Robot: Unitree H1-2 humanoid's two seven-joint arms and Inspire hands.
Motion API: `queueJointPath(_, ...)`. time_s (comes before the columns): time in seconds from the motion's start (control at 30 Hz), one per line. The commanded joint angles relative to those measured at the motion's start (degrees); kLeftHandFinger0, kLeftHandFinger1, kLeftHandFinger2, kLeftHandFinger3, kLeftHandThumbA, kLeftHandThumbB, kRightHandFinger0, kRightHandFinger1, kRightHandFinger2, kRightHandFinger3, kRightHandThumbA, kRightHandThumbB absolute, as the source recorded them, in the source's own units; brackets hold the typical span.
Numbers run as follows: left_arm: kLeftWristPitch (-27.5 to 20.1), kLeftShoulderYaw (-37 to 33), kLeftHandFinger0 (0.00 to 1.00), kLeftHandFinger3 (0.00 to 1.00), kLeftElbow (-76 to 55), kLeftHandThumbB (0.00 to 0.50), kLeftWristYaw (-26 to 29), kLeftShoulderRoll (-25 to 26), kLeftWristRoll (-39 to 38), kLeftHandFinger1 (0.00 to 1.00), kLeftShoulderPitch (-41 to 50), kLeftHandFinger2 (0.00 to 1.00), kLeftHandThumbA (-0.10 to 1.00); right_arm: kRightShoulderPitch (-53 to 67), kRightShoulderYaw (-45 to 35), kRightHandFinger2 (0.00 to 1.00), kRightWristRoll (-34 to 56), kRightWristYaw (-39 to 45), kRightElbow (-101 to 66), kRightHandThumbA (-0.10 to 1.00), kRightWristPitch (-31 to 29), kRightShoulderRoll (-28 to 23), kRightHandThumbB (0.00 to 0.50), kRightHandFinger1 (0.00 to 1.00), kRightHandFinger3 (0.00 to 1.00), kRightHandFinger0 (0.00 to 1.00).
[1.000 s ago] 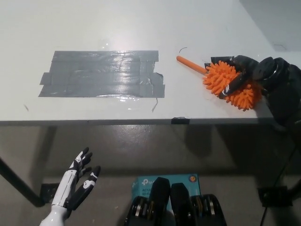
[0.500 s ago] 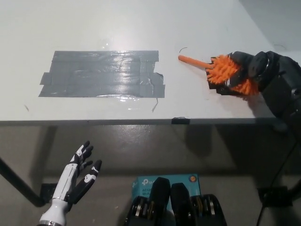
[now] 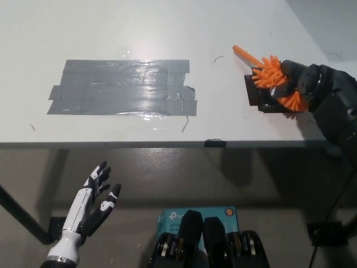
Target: An orange duster is kept infront of the robot in the middle of the table and the robot extends its right arm to grab the duster, picks it up and hands it to a person
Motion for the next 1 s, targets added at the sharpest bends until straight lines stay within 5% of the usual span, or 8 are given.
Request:
queueJointPath(0.0, -2.3, 0.7, 0.95, 1.0, -0.4, 0.072, -0.4, 0.0, -1.1, 1.0, -1.3, 1.0, 0.68, 2.9, -10.5, 0.27, 9.4, -4.2, -2.5, -0.1, -3.5, -1.6, 0.159, 0.45, 0.68, 0.03)
queueJointPath(0.03, -2.4, 0.7, 0.94, 1.0, -0.3, 0.065, -0.3, 0.0, -1.1, 1.0, -1.4, 1.0, 0.68, 3.3, -14.0, 0.41, 11.9, -4.7, -2.7, -0.1, -3.5, -1.4, 0.148, 0.47, 0.41, 0.02)
queueJointPath(0.07, -2.5, 0.7, 0.94, 1.0, -0.4, 0.068, -0.3, 0.0, -1.0, 1.0, -1.5, 1.0, 0.68, 3.7, -18.5, 0.51, 15.1, -5.4, -3.0, -0.1, -2.7, -1.1, 0.159, 0.47, 0.45, 0.01)
queueJointPath(0.23, -1.7, 0.7, 0.94, 1.0, -0.7, 0.082, -0.1, 0.0, -0.8, 1.0, -1.3, 1.0, 0.7, 5.1, -41.0, 1.0, 32.8, -5.2, -8.0, -0.1, 3.7, 2.4, 0.155, 0.5, 1.0, 0.0)
queueJointPath(0.33, -1.8, 0.7, 0.94, 1.0, -0.5, 0.081, -0.2, -0.2, -1.0, 1.0, -1.3, 1.0, 0.7, 6.4, -44.6, 0.99, 34.6, -5.2, -12.8, -0.1, 6.4, 3.9, 0.201, 0.47, 1.0, 0.0)
queueJointPath(0.4, -2.0, 0.5, 0.94, 1.0, -0.3, 0.075, 0.0, -0.2, -0.6, 1.0, -0.8, 1.0, 0.7, 8.3, -48.5, 0.79, 39.5, -0.6, -17.1, -0.1, 7.0, 5.7, 0.131, 0.39, 1.0, 0.0)
queueJointPath(0.63, -2.1, 0.3, 0.95, 1.0, -0.4, 0.086, 0.2, -0.4, -0.3, 1.0, 0.4, 1.0, 0.71, 11.7, -54.0, 0.77, 45.6, 1.8, -26.4, -0.1, 9.6, 11.6, 0.148, 0.43, 0.95, 0.0)
queueJointPath(0.97, -1.9, 0.3, 0.95, 1.0, -1.0, 0.099, 0.7, -0.9, 0.1, 1.0, 2.7, 1.0, 0.71, 14.4, -55.7, 0.71, 49.1, -5.0, -34.0, -0.1, 9.6, 21.0, 0.142, 0.3, 0.91, 0.0)
